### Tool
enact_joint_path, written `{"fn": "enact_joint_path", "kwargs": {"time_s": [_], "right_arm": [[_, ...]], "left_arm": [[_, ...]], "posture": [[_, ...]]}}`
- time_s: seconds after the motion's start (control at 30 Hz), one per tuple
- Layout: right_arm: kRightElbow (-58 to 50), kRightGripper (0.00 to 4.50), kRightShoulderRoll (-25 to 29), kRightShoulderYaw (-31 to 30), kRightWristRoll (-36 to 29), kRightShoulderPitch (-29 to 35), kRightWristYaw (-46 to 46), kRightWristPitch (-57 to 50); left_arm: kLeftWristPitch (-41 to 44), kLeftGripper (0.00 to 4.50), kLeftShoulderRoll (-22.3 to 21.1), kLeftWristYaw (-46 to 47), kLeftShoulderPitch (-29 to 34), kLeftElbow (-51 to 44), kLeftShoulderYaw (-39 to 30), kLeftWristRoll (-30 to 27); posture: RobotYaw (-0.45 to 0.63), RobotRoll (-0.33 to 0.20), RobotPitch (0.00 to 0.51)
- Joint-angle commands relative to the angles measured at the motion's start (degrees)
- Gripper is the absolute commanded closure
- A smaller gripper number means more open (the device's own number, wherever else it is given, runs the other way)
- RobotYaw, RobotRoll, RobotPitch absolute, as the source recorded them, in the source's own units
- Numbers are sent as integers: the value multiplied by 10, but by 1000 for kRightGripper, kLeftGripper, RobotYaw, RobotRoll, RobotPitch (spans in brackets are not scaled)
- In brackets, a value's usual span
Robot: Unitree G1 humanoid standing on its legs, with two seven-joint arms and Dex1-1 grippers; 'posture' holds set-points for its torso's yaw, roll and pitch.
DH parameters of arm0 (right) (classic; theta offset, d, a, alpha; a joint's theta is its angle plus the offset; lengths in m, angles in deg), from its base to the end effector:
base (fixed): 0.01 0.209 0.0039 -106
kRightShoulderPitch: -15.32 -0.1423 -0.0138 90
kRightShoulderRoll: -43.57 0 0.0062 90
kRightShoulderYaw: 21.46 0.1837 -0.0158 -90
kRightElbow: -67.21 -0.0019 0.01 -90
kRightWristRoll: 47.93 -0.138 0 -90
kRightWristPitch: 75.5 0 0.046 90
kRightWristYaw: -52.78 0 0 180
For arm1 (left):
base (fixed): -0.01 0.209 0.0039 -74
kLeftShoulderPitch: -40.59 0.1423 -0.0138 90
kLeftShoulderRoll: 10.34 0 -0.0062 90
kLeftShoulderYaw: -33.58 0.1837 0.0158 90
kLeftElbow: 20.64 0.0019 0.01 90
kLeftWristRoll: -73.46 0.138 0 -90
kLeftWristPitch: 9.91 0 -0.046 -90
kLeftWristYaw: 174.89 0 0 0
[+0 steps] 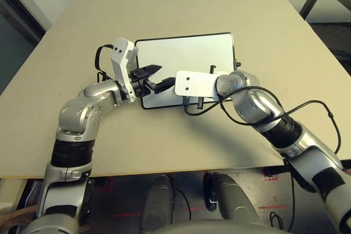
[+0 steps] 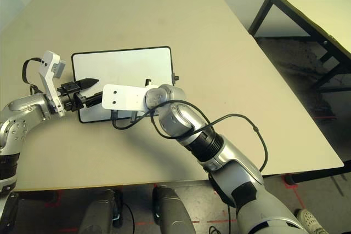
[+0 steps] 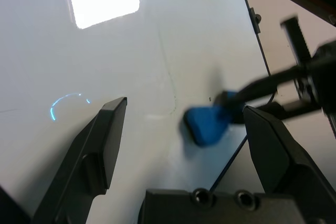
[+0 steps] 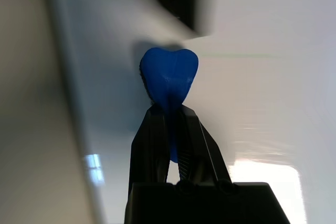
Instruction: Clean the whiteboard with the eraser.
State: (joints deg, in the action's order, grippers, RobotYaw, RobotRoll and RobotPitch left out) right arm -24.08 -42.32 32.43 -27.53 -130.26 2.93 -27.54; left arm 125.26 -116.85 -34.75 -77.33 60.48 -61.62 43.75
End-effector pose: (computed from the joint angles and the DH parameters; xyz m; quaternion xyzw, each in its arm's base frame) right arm 0.2913 -0.0617 0.2236 -0.5046 0.0636 0.4287 0.7467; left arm 0.2653 0.2223 0.1832 0.0174 0.0785 -0.3846 0.9196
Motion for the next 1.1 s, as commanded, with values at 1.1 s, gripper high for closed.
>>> {"fn": "enact_joint_path", "kwargs": {"time_s": [1.1], "right_arm": [[195,4369,-113,98,-22,-87,96,128]], "left_arm": [[-2,0,7,4,4,0,7,1]], "posture": [[-39,0,163]]}}
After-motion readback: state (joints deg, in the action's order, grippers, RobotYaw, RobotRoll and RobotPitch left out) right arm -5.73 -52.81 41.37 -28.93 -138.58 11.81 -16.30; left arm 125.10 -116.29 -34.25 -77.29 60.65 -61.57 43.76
